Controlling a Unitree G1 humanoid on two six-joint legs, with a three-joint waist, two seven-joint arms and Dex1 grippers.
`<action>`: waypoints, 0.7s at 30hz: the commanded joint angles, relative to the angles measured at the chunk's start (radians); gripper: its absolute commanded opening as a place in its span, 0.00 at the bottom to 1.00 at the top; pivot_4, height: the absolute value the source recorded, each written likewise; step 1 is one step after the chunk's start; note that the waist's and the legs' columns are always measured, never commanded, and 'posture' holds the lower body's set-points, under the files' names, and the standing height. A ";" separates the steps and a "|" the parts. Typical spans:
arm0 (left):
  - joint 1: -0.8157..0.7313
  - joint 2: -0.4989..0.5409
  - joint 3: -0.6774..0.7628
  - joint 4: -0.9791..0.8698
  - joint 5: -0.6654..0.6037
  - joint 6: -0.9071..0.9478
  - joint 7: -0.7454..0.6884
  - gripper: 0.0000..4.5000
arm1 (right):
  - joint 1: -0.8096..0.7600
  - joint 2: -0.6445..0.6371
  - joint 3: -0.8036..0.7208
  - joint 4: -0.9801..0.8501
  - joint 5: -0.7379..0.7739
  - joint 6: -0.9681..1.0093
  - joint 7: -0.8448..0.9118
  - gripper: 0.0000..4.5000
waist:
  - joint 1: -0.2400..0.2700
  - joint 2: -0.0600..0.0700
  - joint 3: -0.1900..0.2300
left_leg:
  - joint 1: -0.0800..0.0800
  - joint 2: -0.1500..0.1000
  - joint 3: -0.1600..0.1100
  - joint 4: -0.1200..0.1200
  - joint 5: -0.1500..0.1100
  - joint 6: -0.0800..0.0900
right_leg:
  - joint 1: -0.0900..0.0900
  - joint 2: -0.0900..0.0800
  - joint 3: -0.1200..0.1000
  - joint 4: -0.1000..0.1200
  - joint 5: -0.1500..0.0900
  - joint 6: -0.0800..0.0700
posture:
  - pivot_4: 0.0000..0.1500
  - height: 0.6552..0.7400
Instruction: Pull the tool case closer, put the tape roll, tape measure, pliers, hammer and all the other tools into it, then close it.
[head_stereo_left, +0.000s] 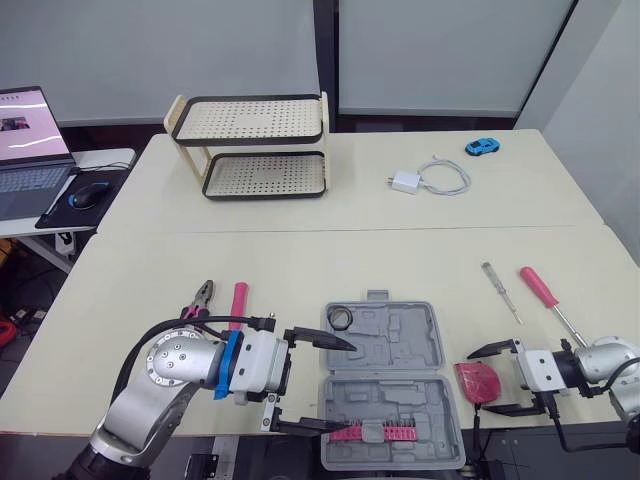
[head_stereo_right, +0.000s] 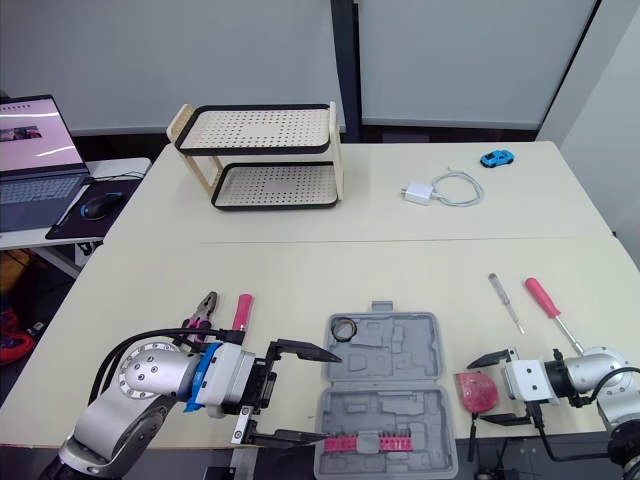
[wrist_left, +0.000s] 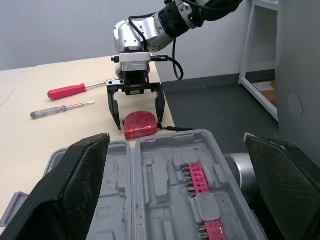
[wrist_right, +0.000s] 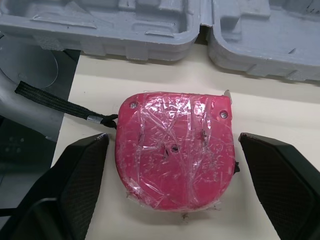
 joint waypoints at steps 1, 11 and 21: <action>-0.010 -0.001 0.000 -0.029 -0.009 -0.001 0.005 1.00 | 0.010 -0.017 -0.005 -0.010 -0.020 -0.019 -0.028 0.79 | 0.000 0.000 0.000 | 0.000 0.000 0.000 0.000 0.000 0.000 | 0.000 0.000 0.000 0.000 0.000 0.000 | 1.00 1.00; 0.012 0.008 0.029 -0.002 -0.016 -0.021 -0.001 1.00 | 0.052 -0.067 -0.030 -0.130 0.024 0.047 -0.034 0.70 | 0.000 0.000 0.000 | 0.000 0.000 0.000 0.000 0.000 0.000 | 0.000 0.000 0.000 0.000 0.000 0.000 | 1.00 1.00; 0.013 0.025 0.151 -0.006 -0.073 0.095 0.101 1.00 | 0.071 -0.234 -0.108 -0.725 0.073 0.649 -0.149 0.70 | -0.001 0.003 0.000 | -0.001 0.000 -0.001 0.000 0.000 0.000 | -0.001 0.000 -0.001 0.001 0.000 0.000 | 1.00 1.00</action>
